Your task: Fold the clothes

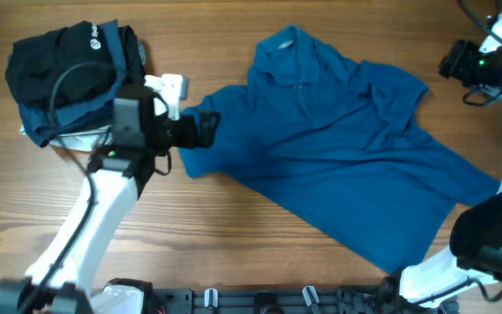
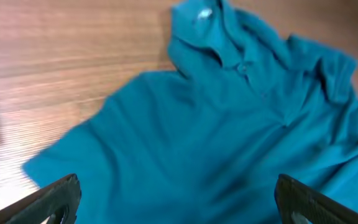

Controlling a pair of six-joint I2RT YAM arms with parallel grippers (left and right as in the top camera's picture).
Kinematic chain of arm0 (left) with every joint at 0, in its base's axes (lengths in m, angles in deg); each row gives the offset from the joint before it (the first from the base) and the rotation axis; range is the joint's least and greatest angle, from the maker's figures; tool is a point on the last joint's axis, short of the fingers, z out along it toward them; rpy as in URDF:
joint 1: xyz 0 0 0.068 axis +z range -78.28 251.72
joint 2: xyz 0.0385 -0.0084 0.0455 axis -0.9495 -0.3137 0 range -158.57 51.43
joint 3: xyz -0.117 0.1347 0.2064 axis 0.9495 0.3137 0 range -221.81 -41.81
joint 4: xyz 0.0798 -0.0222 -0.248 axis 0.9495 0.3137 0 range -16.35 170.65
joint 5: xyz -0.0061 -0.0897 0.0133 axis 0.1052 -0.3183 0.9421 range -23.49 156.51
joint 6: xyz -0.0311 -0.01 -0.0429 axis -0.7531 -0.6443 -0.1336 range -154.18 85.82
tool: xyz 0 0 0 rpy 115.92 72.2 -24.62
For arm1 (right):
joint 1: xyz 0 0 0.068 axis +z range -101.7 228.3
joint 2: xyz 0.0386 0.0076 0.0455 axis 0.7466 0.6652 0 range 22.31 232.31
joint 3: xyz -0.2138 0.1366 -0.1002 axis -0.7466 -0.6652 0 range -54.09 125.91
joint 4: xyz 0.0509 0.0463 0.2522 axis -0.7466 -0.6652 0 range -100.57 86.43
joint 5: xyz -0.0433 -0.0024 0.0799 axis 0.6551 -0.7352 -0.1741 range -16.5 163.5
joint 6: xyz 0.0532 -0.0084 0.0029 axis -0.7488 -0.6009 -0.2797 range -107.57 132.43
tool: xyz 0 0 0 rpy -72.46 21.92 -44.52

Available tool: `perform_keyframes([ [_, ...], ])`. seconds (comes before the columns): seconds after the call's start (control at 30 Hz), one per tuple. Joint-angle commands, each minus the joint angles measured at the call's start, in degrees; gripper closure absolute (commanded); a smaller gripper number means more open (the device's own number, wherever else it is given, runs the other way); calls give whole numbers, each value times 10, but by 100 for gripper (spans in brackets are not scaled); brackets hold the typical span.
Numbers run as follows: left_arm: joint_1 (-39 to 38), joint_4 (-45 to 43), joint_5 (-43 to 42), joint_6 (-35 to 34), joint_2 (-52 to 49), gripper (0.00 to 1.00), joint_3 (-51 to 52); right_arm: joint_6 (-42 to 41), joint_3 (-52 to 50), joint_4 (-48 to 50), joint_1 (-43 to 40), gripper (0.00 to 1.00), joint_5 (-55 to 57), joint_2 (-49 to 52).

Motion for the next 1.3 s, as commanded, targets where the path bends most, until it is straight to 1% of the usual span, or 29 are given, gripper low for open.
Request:
perform_keyframes([
  [0.0,-12,-17,-11,9,-26,0,-9,-10,-2,20,-15,35,-48,73],
  [0.1,-12,-17,-11,9,-26,0,-9,-30,-2,49,-15,35,-64,134],
  [0.23,-12,-11,-11,9,-26,0,-9,-46,-2,96,-15,35,-132,192],
  [0.33,-12,-11,-11,9,-26,0,-9,-85,-2,122,-15,35,-139,221],
  [0.43,-12,-11,-11,8,-26,0,-9,-105,-2,143,-15,43,-139,231],
  [0.53,-12,-11,-11,2,-26,0,-9,-122,-2,139,-15,50,-140,231],
  [0.63,-12,-11,-11,2,-26,0,-9,-143,-2,116,-15,51,-139,232],
  [0.7,-12,-11,-11,2,-26,0,-9,-160,-2,120,-14,51,-139,234],
  [0.8,-12,-10,-11,2,-26,0,-9,-163,-2,121,-14,52,-139,237],
  [0.9,-12,-10,-11,2,-26,0,-9,-173,-2,121,-14,59,-139,239],
  [0.93,-12,-10,-11,2,-26,0,-9,-177,-2,121,-14,71,-139,239],
  [0.97,-12,-11,-11,3,-26,0,-9,-177,-2,121,-14,76,-139,239],
  [1.0,-12,-11,-11,3,-26,0,-9,-178,-2,119,-14,79,-139,239],
  [1.1,-12,-11,-11,3,-26,0,-9,-193,-7,121,-13,78,-137,240],
  [1.17,-12,-11,-11,3,-26,0,-9,-193,-16,137,-12,75,-137,240],
  [1.2,-12,-11,-11,3,-26,0,-9,-191,-21,148,-12,76,-137,240],
  [1.23,-12,-11,-11,3,-26,0,-9,-191,-25,158,-12,89,-137,240],
  [1.27,-12,-11,-11,3,-26,0,-9,-188,-28,169,-12,96,-135,240],
])
